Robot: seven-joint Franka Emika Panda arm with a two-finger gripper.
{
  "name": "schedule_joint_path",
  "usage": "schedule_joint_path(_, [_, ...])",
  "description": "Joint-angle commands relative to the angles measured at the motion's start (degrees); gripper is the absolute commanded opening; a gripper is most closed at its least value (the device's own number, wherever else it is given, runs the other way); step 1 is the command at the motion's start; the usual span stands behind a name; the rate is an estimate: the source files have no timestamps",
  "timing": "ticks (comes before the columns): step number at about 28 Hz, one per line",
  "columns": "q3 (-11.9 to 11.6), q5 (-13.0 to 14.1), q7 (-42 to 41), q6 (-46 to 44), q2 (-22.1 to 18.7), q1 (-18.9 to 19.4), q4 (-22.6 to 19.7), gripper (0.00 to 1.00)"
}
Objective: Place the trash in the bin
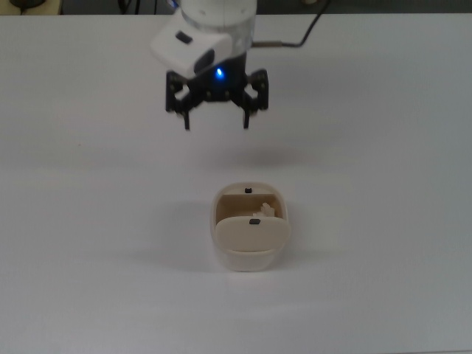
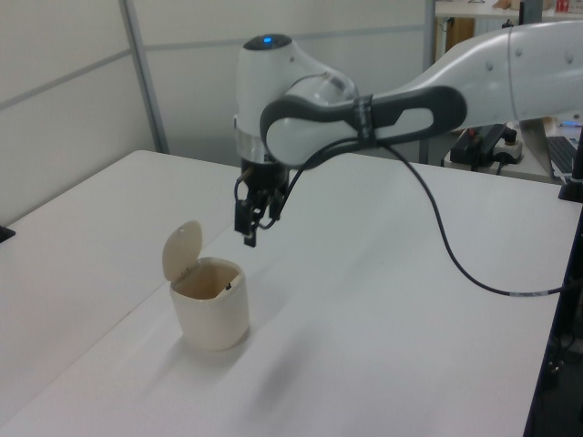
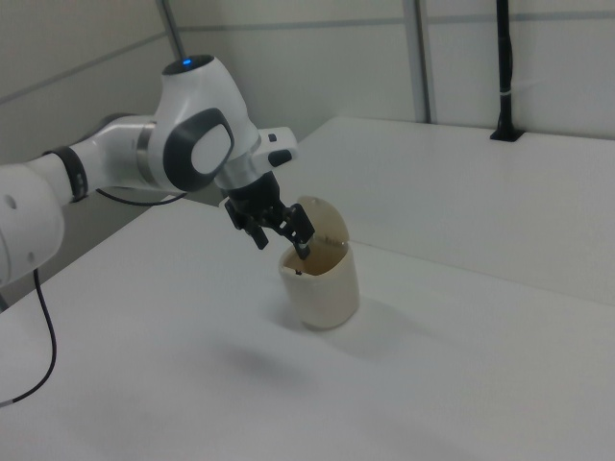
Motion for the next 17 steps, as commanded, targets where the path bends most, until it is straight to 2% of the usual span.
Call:
schedule_joint_path(1, [-2.04, -0.36, 1.02, -8.73, -5.15, 0.43, -0.9, 1.0])
schedule_joint_path(8, [-4.84, -0.45, 0.93, -19.27, -9.46, 0.43, -0.9, 1.0])
schedule_joint_path(13, [-6.78, 0.08, 0.23, -21.04, -10.08, 0.43, -0.99, 1.0])
schedule_joint_path(17, [-7.22, 0.25, 0.14, -21.04, -10.17, 0.43, -1.08, 1.0])
